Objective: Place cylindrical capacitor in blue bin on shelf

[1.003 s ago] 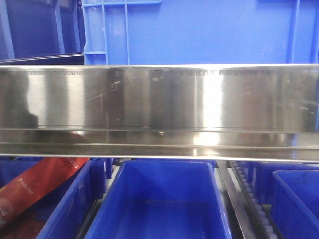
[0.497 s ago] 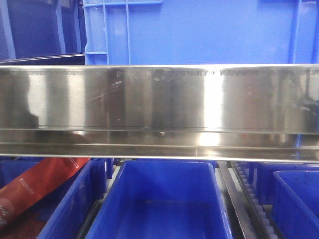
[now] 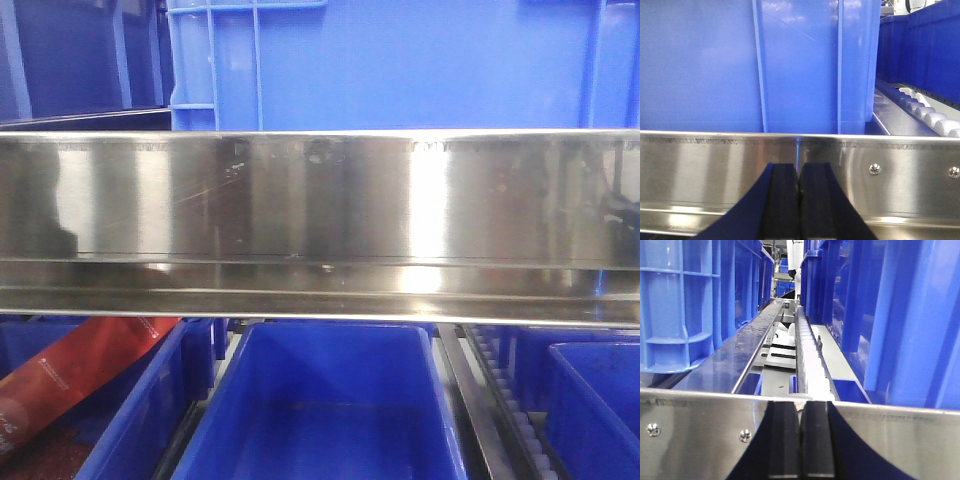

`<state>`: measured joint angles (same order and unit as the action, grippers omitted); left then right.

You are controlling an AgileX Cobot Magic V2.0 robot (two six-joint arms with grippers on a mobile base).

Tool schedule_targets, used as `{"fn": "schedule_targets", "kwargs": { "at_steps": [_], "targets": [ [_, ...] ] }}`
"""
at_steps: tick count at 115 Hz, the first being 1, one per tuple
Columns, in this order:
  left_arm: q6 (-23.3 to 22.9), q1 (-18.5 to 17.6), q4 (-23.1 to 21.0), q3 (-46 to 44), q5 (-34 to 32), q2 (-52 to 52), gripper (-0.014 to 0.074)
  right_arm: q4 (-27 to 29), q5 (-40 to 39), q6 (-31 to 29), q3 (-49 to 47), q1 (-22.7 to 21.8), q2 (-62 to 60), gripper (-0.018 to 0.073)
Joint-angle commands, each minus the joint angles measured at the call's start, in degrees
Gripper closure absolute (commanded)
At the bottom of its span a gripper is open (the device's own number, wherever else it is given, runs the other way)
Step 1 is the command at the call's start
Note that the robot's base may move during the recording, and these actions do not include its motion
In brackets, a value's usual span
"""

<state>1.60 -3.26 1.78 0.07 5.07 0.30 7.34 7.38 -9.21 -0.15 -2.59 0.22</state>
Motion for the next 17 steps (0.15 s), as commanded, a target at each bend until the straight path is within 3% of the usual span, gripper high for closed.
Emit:
{"fn": "schedule_targets", "kwargs": {
  "at_steps": [1,17],
  "targets": [
    [-0.28,0.13,0.01,-0.07,-0.63,-0.3,0.0707,-0.27,-1.4,0.12,0.15,-0.34,-0.22,0.0722],
    [-0.28,0.13,0.01,-0.07,-0.63,-0.3,0.0707,-0.27,-1.4,0.12,0.15,-0.34,-0.22,0.0722]
  ]
}}
